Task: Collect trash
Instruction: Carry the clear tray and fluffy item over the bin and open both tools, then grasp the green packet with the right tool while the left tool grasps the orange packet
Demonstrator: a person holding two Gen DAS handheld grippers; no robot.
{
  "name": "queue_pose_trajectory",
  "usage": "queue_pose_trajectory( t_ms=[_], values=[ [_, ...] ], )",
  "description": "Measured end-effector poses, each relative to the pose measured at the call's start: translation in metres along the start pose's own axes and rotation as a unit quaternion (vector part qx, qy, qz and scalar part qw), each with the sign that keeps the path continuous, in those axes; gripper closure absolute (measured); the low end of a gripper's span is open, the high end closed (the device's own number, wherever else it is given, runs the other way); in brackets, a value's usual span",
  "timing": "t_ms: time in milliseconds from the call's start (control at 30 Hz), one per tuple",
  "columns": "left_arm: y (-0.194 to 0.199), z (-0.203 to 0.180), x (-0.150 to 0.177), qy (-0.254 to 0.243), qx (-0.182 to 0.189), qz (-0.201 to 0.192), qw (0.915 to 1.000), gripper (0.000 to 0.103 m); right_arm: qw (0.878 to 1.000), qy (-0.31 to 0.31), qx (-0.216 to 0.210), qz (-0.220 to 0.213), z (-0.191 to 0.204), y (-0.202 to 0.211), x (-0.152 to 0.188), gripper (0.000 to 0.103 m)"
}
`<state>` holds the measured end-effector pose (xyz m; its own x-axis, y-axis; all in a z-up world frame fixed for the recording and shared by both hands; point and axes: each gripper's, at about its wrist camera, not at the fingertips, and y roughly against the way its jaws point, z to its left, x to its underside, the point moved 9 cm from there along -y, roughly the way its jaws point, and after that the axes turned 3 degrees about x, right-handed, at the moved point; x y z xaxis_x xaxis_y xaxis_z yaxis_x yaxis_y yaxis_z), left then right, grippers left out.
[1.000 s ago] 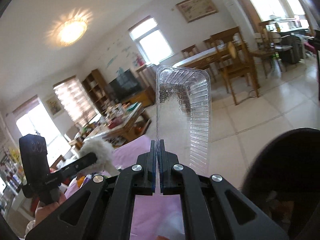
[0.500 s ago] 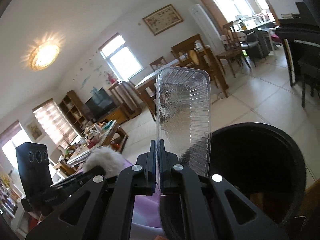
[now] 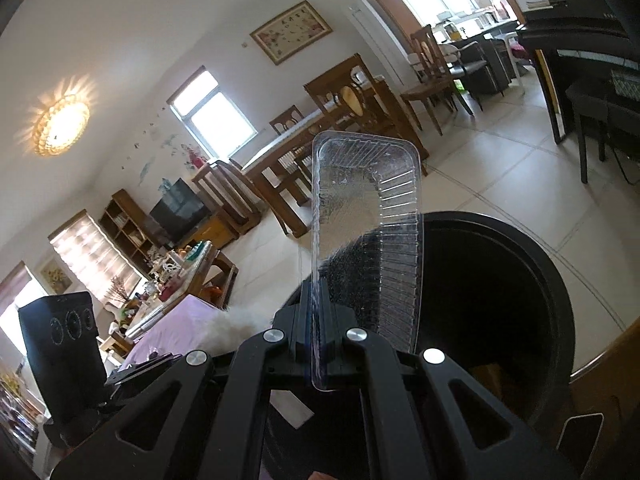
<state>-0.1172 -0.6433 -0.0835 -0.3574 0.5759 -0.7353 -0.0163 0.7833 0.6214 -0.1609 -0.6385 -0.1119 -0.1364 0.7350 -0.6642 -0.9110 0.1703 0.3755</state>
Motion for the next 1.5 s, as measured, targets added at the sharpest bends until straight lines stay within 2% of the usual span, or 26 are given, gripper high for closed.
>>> queue_pose_trajectory(
  t_ms=[200,300,367,433,467,500,533,567,600,667,967,1100,1200,1333,1500],
  values=[
    [-0.009,-0.012,0.001,-0.023,0.0,0.012,0.9997,0.064,1.0,-0.005,0.012,0.008,-0.013,0.003,0.002,0.099],
    [-0.01,-0.012,0.001,-0.031,-0.001,0.018,0.9993,0.059,1.0,-0.008,0.016,0.015,-0.019,0.002,0.004,0.095],
    [-0.009,-0.012,0.002,-0.034,-0.007,0.016,0.9993,0.048,1.0,-0.014,0.016,0.022,-0.022,0.001,0.006,0.095],
    [-0.001,-0.01,0.001,-0.037,-0.016,0.008,0.9992,0.028,0.999,-0.017,0.025,0.024,-0.024,0.0,0.006,0.094],
    [0.001,-0.009,0.0,-0.038,-0.019,0.003,0.9991,0.024,0.999,-0.016,0.026,0.026,-0.024,0.0,0.006,0.094],
    [0.006,-0.008,-0.002,-0.04,-0.024,-0.003,0.9989,0.018,0.999,-0.016,0.027,0.028,-0.025,0.0,0.006,0.088],
    [0.01,-0.008,-0.002,-0.043,-0.027,-0.008,0.9987,0.013,0.999,-0.015,0.03,0.029,-0.025,0.001,0.006,0.076],
    [0.014,-0.007,-0.003,-0.046,-0.029,-0.014,0.9984,0.011,0.999,-0.016,0.031,0.029,-0.024,0.002,0.005,0.031],
    [0.019,-0.007,-0.003,-0.047,-0.032,-0.019,0.9982,0.007,0.999,-0.023,0.031,0.023,-0.024,0.005,0.004,0.006],
    [0.028,-0.005,-0.003,-0.049,-0.033,-0.024,0.9979,0.007,0.999,-0.033,0.029,0.009,-0.021,0.011,0.001,0.006],
    [0.083,0.02,0.01,-0.037,-0.042,-0.05,0.9972,0.007,0.999,-0.003,0.048,0.018,0.008,0.009,0.002,0.006],
    [0.123,0.05,0.023,-0.011,-0.061,-0.07,0.9956,0.007,0.998,0.019,0.044,0.029,0.033,0.0,0.01,0.006],
    [0.161,0.087,0.04,0.02,-0.085,-0.087,0.9924,0.006,0.998,0.036,0.036,0.041,0.055,-0.01,0.019,0.006],
    [0.217,0.145,0.063,0.077,-0.12,-0.111,0.9835,0.006,0.996,0.065,0.016,0.066,0.098,-0.03,0.04,0.006],
    [0.3,0.219,0.1,0.141,-0.179,-0.143,0.9632,0.006,0.989,0.106,-0.019,0.101,0.163,-0.058,0.075,0.006]
  ],
)
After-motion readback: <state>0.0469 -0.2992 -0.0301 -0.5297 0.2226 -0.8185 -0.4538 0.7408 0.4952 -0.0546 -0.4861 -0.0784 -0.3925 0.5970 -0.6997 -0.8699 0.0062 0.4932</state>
